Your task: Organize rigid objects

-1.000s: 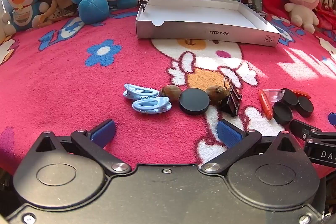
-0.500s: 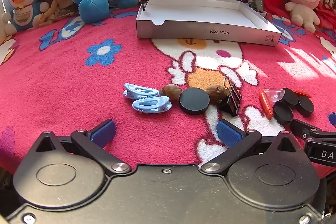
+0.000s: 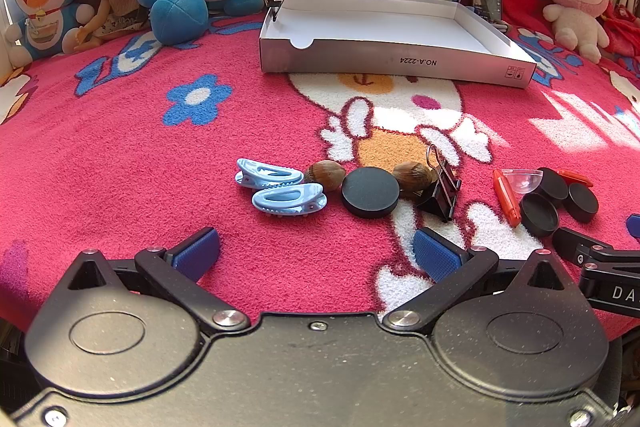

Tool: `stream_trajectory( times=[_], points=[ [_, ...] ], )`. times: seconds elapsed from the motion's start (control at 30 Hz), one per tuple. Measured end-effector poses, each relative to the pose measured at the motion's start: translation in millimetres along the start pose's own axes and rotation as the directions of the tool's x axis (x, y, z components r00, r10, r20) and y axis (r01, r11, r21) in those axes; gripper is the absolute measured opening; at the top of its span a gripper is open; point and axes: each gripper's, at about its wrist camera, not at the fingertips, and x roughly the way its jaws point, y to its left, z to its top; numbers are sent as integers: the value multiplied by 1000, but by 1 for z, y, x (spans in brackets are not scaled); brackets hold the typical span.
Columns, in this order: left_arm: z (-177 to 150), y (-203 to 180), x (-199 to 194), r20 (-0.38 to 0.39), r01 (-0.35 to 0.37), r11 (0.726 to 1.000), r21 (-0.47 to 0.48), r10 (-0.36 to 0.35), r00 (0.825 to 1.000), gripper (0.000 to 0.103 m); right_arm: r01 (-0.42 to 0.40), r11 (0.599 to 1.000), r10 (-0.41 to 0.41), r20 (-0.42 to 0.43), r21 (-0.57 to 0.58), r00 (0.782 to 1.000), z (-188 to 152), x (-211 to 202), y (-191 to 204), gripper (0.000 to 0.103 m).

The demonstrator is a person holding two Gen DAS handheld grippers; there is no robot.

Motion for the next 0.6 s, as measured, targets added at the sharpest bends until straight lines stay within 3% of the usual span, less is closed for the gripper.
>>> stream_trajectory(
  times=[0.6],
  points=[
    [-1,0,0,2,-2,1000,-1,2,1000,103,1,1000,-1,1,0,1000,0,0,0,103]
  ],
)
